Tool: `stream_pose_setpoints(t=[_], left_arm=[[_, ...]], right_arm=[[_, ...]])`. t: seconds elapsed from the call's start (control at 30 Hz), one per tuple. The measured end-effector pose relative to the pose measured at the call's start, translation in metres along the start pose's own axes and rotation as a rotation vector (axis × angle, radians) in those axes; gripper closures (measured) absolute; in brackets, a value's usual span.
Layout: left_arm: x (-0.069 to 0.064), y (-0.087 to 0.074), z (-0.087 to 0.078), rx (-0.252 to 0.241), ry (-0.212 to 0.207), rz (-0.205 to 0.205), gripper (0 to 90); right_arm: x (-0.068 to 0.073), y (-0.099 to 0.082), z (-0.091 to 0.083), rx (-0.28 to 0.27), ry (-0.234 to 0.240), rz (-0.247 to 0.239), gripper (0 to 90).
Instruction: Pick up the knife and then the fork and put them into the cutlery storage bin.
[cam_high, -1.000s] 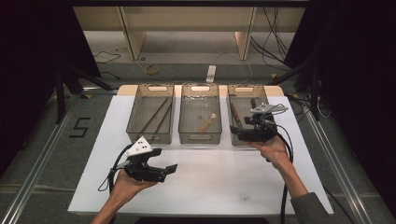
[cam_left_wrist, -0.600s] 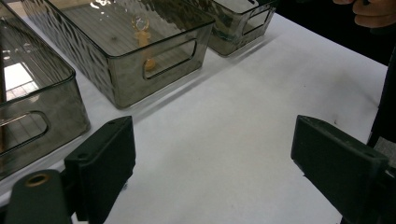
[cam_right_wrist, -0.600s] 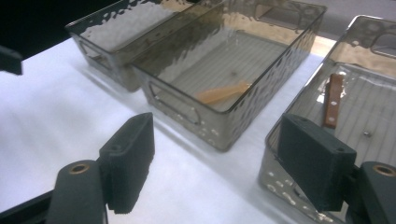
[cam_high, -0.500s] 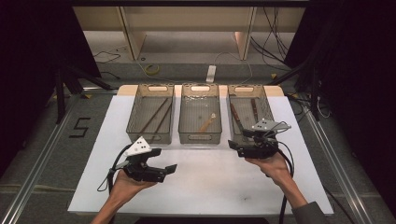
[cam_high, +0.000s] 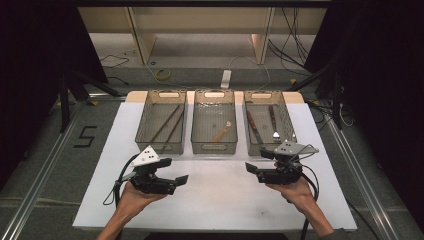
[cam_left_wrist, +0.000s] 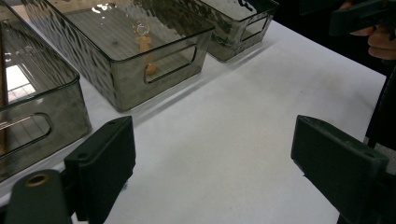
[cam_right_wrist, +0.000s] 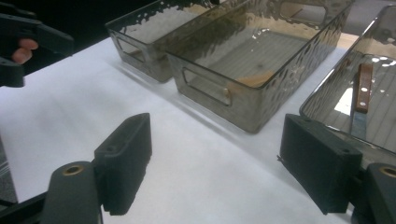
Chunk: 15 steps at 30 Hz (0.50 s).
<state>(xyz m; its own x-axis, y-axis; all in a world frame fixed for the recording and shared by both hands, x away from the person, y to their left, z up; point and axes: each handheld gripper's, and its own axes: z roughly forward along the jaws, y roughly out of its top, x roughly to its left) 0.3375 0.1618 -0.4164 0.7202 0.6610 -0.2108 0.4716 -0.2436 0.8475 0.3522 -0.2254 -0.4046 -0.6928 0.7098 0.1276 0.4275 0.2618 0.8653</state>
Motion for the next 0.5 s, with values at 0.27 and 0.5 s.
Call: stream_pose_setpoints(t=[0.27, 0.5], left_arm=[[0.001, -0.001, -0.002, -0.004, -0.006, -0.002, 13.4], [0.0, -0.002, -0.001, -0.004, -0.019, -0.006, 13.4]], right_arm=[[0.003, -0.018, -0.014, -0.019, 0.011, 0.017, 25.0], [0.006, -0.031, -0.021, -0.04, -0.001, 0.029, 24.7]])
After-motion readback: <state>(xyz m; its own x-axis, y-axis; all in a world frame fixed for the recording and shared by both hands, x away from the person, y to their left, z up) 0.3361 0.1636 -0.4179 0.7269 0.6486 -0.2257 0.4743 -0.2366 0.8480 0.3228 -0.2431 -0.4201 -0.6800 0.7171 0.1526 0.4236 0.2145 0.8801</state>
